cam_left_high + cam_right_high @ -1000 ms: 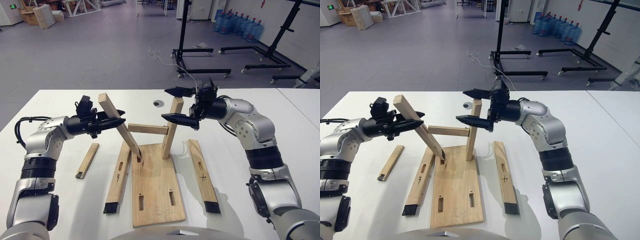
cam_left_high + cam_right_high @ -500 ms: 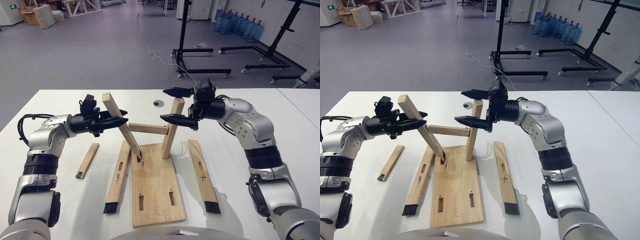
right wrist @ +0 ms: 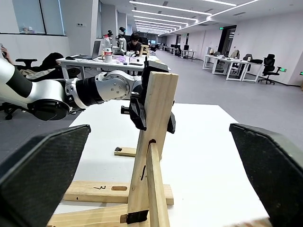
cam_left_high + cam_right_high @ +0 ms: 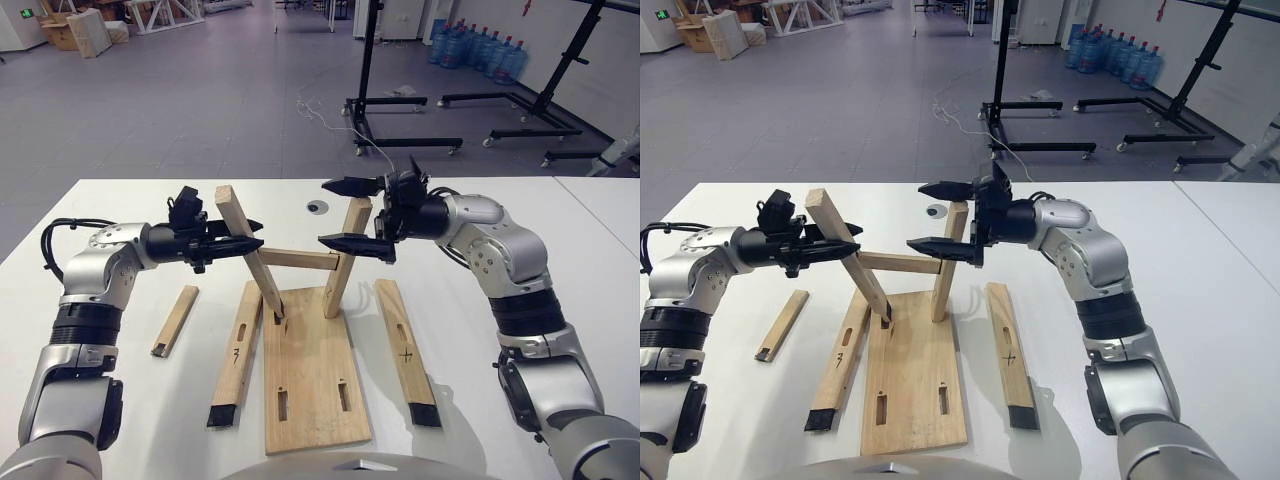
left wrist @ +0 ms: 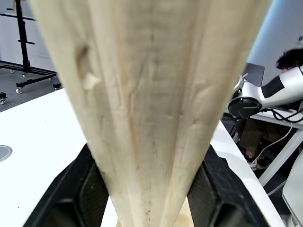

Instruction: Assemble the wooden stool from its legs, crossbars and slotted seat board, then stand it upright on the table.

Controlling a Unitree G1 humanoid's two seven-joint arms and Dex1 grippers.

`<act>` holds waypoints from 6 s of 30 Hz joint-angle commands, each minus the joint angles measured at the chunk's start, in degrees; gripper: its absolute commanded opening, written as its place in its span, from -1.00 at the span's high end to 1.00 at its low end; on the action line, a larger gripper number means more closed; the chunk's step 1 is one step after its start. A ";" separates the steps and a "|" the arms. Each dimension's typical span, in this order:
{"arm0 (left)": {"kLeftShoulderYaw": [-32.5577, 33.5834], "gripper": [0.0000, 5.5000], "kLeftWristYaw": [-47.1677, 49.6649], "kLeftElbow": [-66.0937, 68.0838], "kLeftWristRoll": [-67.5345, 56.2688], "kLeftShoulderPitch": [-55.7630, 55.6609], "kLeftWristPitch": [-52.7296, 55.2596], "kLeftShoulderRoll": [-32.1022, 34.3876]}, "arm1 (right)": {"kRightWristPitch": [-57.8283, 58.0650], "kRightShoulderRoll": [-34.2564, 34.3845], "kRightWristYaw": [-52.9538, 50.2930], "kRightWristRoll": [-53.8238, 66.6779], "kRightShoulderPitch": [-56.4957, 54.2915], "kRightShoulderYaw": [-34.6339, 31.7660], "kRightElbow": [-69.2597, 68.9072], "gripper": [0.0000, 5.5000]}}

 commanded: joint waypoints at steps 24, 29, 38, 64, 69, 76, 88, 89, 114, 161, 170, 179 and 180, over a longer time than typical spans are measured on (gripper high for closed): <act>-0.44 0.27 4.33 -14.10 -1.60 8.83 6.75 4.31 | 2.19 -0.55 -1.19 1.75 -2.20 -2.97 -2.28 -0.96; -0.48 0.27 5.01 -15.09 -1.52 10.55 6.33 4.60 | 4.35 -1.35 -1.75 6.00 -5.59 -7.49 -3.89 -0.96; -0.94 0.27 5.50 -15.12 -1.61 10.80 5.60 5.39 | 14.67 -16.15 13.80 16.33 1.83 -13.91 -5.89 -0.96; -5.36 0.27 6.63 -12.29 -0.28 7.85 5.64 5.27 | -4.53 -11.29 10.05 -21.17 16.28 21.92 -5.59 -0.96; -5.76 0.27 7.03 -12.19 -0.18 6.73 6.21 5.07 | -4.47 -12.06 12.12 -24.58 14.73 24.49 -4.10 -0.96; -6.41 0.27 7.04 -11.83 0.04 5.86 6.27 5.17 | -4.38 -10.89 11.10 -27.53 14.45 26.45 -2.31 -0.96; -8.25 0.27 7.53 -11.74 0.97 3.01 7.09 5.18 | -4.68 -10.16 9.90 -28.03 13.75 26.27 -0.87 -0.96; -8.78 0.27 7.53 -12.28 1.20 3.16 7.18 5.04 | -4.74 -10.15 9.89 -28.08 13.68 26.28 -0.80 -0.96; -8.65 0.27 4.35 -10.54 1.71 -4.03 7.70 7.15 | -4.53 -9.76 8.76 -28.54 14.05 26.03 -0.39 -0.96; -19.36 0.27 14.50 -24.60 6.05 10.50 11.84 6.81 | -6.43 -9.42 6.37 -29.37 14.26 24.83 0.59 -0.96; -26.08 0.27 16.39 -16.33 12.22 11.66 3.25 3.62 | -6.96 -8.14 5.71 -28.77 14.26 24.50 0.63 -0.96; -26.26 0.27 13.83 -14.10 10.10 9.82 2.64 6.32 | 1.65 -6.09 8.90 -7.44 10.11 7.86 -6.18 -0.96; -26.37 0.27 13.45 -13.71 10.34 9.44 2.40 6.74 | 2.90 -6.78 9.48 -5.19 9.87 5.97 -6.70 -0.96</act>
